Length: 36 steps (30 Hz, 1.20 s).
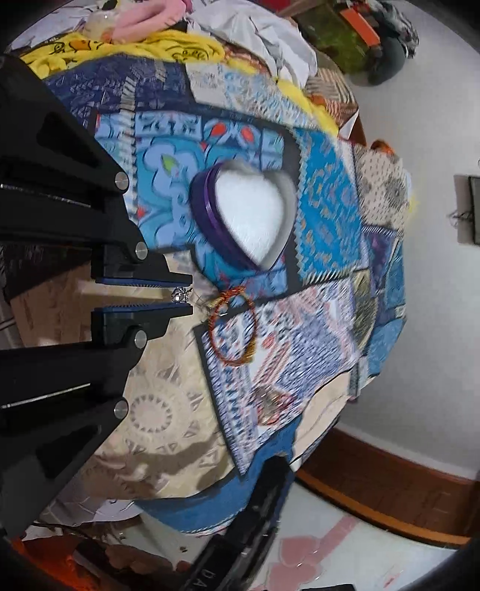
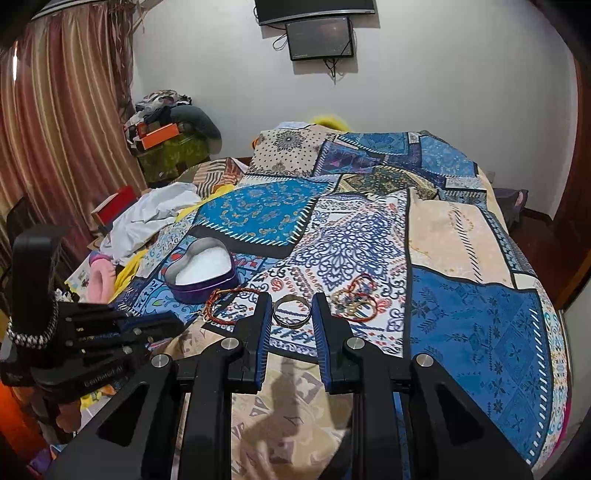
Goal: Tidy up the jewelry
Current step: 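Carry both pieces over the heart tin and open both tools to drop them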
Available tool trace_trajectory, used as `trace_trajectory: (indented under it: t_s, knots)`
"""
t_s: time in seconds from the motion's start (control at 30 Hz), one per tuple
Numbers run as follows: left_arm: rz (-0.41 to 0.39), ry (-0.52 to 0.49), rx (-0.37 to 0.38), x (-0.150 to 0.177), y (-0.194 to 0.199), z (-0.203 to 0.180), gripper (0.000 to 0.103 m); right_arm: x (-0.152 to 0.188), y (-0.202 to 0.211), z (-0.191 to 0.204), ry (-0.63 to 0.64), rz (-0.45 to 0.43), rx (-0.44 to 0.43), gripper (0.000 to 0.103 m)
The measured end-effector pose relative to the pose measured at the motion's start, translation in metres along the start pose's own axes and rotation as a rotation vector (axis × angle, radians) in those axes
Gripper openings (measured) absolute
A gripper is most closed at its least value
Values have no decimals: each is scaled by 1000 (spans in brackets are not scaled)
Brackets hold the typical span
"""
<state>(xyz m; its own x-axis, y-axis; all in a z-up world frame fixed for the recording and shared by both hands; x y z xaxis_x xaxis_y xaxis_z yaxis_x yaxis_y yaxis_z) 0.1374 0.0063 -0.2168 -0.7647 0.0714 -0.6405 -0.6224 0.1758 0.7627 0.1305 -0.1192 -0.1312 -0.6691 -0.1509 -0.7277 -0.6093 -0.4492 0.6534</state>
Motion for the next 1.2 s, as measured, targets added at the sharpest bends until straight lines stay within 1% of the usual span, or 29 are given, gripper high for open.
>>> trace_trajectory:
  t_s: [0.13, 0.27, 0.6, 0.77, 0.93, 1.1, 1.2]
  knots:
    - [-55, 23, -19, -12, 13, 13, 6, -3, -5, 9, 21, 1, -11, 20]
    - [-109, 19, -25, -29, 24, 19, 6, -9, -12, 18, 40, -2, -23, 20]
    - [-173, 29, -47, -56, 24, 42, 6, -29, -35, 39, 73, -1, -55, 20]
    - [-183, 39, -50, -63, 19, 56, 6, -42, -48, 53, 85, 3, -77, 20]
    - [-173, 45, -49, -63, 10, 67, 6, -49, -64, 68, 113, 21, -101, 20]
    - [-146, 59, -28, -58, -4, 77, 6, -48, -87, 81, 150, 75, -124, 20]
    - [-127, 58, -15, -53, -11, 80, 6, -42, -103, 83, 161, 127, -133, 20]
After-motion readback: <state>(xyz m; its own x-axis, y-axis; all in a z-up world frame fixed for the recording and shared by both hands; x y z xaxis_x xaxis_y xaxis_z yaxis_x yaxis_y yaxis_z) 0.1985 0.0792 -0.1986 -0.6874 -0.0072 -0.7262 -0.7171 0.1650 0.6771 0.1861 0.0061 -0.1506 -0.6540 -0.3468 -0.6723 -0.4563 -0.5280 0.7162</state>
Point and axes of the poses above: each gripper's, at about its wrist camera, not at the fingertips, and y roughly against the way its jaws point, z to its left, x to its underside, the point moved 7 cm from there along -y, roughly the way its jaws point, and after that the axes turned 6 degrees about -y, right-handed, at the moved point
